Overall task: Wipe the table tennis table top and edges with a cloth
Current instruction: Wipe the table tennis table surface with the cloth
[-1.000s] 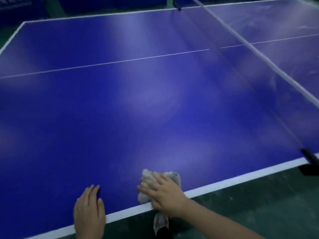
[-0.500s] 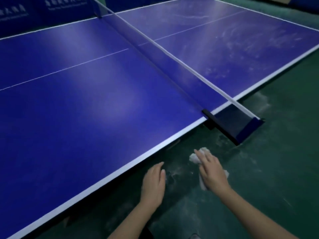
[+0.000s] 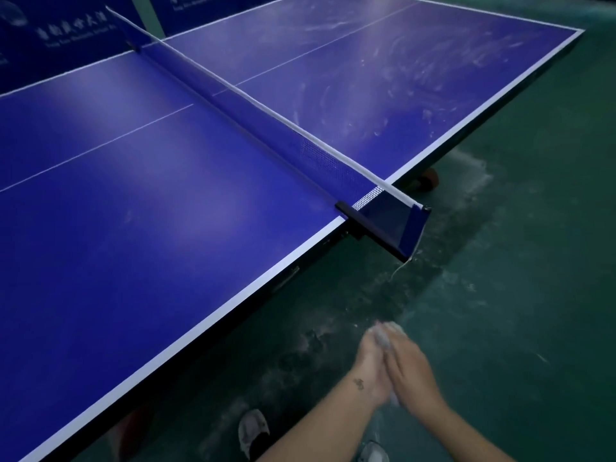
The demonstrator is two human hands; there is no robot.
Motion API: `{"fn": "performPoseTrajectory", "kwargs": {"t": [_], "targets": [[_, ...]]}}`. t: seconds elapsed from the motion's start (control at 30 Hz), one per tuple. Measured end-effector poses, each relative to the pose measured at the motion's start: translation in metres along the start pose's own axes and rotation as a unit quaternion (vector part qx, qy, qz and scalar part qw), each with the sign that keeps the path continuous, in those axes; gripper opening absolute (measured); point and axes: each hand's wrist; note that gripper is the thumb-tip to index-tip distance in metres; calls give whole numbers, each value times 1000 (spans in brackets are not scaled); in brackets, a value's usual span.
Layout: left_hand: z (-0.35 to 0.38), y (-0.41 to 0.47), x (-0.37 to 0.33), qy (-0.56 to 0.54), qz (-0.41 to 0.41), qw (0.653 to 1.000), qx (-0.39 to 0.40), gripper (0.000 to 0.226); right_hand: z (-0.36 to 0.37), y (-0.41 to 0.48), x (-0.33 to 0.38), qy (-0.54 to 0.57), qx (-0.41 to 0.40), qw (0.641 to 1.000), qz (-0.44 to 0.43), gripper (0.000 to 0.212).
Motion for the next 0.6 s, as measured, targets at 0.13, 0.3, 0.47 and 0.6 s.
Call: {"fn": "performPoseTrajectory", "kwargs": {"t": [0.13, 0.3, 0.47, 0.6], "targets": [[-28, 7, -3, 37, 3, 997, -65, 39, -12, 8, 0, -42, -81, 993, 71, 41], [-48, -12, -28, -33, -4, 999, -7, 48, 21, 23, 53, 14, -8, 995, -94, 38], [-115, -28, -67, -56, 70, 995, -40, 42, 46, 62, 101, -36, -39, 988, -147, 43], [-159, -50, -99, -51, 105, 993, 33, 43, 96, 83, 155, -48, 0, 961, -272, 43]]}}
Point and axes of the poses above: each hand's wrist, its own y-axis towards the middle knuckle, its own z-axis out of the palm, x = y × z, and after that the axes turned 3 degrees about -x, right-handed
